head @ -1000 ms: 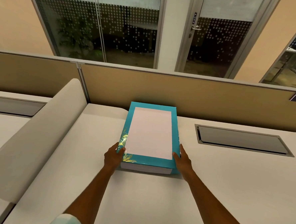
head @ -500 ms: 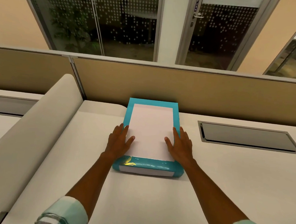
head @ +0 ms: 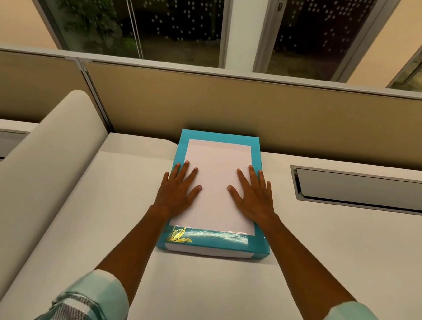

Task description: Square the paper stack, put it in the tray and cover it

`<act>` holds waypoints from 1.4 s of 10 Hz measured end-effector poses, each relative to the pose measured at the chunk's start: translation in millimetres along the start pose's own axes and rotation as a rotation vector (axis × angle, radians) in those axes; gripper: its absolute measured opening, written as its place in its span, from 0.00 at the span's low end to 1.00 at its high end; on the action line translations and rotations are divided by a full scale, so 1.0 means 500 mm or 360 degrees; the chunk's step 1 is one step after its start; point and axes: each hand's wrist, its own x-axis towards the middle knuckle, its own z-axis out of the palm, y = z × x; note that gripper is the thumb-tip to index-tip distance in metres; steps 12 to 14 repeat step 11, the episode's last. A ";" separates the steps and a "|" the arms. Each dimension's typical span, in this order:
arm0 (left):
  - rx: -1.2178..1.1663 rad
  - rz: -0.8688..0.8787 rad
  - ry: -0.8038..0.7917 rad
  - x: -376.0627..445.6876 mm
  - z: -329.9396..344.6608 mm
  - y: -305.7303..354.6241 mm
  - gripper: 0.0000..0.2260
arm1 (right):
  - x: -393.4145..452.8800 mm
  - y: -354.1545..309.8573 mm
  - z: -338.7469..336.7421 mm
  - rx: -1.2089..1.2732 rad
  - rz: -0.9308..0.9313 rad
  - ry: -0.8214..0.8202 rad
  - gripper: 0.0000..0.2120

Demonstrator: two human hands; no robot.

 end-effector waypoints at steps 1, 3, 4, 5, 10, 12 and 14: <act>-0.0004 -0.0001 0.0024 0.001 0.005 0.000 0.28 | 0.003 0.000 0.006 -0.0009 0.0007 0.0017 0.34; -0.0004 -0.0018 0.0034 -0.001 0.011 0.004 0.28 | 0.002 0.000 0.015 -0.0015 0.0022 0.0051 0.35; -0.0010 -0.0025 0.0015 0.000 0.011 0.003 0.28 | 0.003 -0.001 0.019 -0.0006 0.0025 0.0065 0.35; -0.0001 -0.0032 0.0002 0.001 0.013 0.001 0.28 | 0.002 -0.001 0.024 -0.0015 0.0026 0.0075 0.35; 0.0176 -0.0079 -0.0065 -0.005 0.001 0.010 0.31 | -0.008 0.001 0.006 -0.0162 0.0026 0.0036 0.38; 0.0205 -0.0067 -0.0001 -0.007 -0.019 0.017 0.32 | -0.013 0.006 -0.015 -0.0160 0.0036 0.0150 0.38; 0.0205 -0.0067 -0.0001 -0.007 -0.019 0.017 0.32 | -0.013 0.006 -0.015 -0.0160 0.0036 0.0150 0.38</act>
